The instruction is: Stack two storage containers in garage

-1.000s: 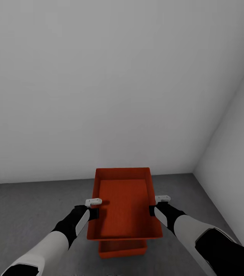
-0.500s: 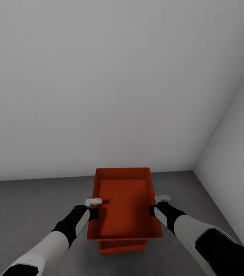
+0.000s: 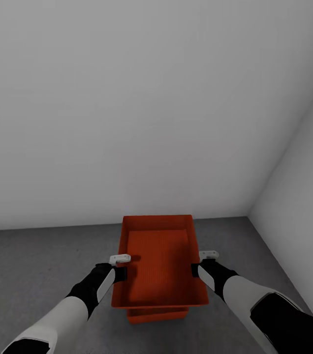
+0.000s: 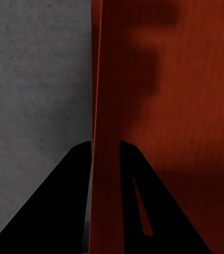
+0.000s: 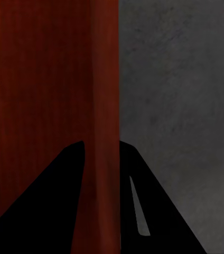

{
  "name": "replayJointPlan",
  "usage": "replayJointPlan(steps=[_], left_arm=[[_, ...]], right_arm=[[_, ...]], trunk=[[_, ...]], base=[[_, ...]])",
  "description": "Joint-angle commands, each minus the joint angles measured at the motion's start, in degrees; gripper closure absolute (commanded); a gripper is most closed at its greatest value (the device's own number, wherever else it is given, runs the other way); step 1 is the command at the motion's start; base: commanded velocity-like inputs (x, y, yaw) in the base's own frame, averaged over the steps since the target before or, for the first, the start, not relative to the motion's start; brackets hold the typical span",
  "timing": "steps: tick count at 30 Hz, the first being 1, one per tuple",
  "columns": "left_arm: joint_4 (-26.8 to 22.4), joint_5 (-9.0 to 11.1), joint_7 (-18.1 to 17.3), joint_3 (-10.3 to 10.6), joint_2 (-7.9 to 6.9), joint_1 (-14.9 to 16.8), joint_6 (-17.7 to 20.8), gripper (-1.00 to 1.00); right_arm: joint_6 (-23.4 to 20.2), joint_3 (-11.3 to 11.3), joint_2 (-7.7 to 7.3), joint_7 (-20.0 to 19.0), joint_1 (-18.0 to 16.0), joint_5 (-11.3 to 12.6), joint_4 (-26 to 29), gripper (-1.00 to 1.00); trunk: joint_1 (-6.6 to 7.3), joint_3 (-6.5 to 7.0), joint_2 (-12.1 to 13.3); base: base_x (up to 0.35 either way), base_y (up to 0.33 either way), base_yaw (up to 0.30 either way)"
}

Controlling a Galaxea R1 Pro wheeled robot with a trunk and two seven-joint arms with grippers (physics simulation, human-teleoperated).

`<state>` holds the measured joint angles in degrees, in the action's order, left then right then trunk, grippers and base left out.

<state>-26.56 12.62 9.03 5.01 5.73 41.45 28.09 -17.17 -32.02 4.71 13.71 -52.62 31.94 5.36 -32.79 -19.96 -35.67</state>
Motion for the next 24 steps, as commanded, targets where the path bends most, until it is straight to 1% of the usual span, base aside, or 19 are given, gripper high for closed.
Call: replayJointPlan(steps=[1, 8, 14, 16, 22, 24], left_arm=[[-0.2, -0.8, 0.8, -0.1, -0.11, 0.0, 0.4, 1.0], [-0.2, -0.8, 0.8, -0.1, -0.11, 0.0, 0.5, 1.0], [-0.2, -0.8, 0.8, -0.1, -0.11, 0.0, 0.4, 1.0], [-0.2, -0.8, 0.8, -0.1, -0.11, 0.0, 0.4, 1.0], [-0.2, -0.8, 0.8, -0.1, -0.11, 0.0, 0.4, 1.0], [-0.2, -0.8, 0.8, -0.1, -0.11, 0.0, 0.4, 1.0]], right_arm=[[-0.4, 0.4, -0.05, 0.5, 0.0, -0.3, 0.1, 1.0], [-0.4, 0.4, -0.05, 0.5, 0.0, -0.3, 0.1, 1.0], [-0.3, 0.4, -0.05, 0.5, 0.0, -0.3, 0.1, 1.0], [-0.4, 0.4, -0.05, 0.5, 0.0, -0.3, 0.1, 1.0], [-0.4, 0.4, 0.02, 0.5, 0.0, -0.3, 0.1, 1.0], [-0.3, 0.4, 0.03, 0.5, 0.0, -0.3, 0.1, 1.0]], trunk=[[-0.02, -0.08, -0.1], [-0.02, -0.09, -0.1], [-0.02, -0.09, -0.1], [-0.02, -0.09, -0.1], [-0.02, -0.09, -0.1], [-0.02, -0.09, -0.1]], base=[[0.0, 0.0, 0.0], [0.024, 0.003, 0.0], [0.232, 0.111, 0.0], [0.117, 0.051, 0.0], [0.029, 0.013, 0.003], [0.004, 0.002, 0.101]])
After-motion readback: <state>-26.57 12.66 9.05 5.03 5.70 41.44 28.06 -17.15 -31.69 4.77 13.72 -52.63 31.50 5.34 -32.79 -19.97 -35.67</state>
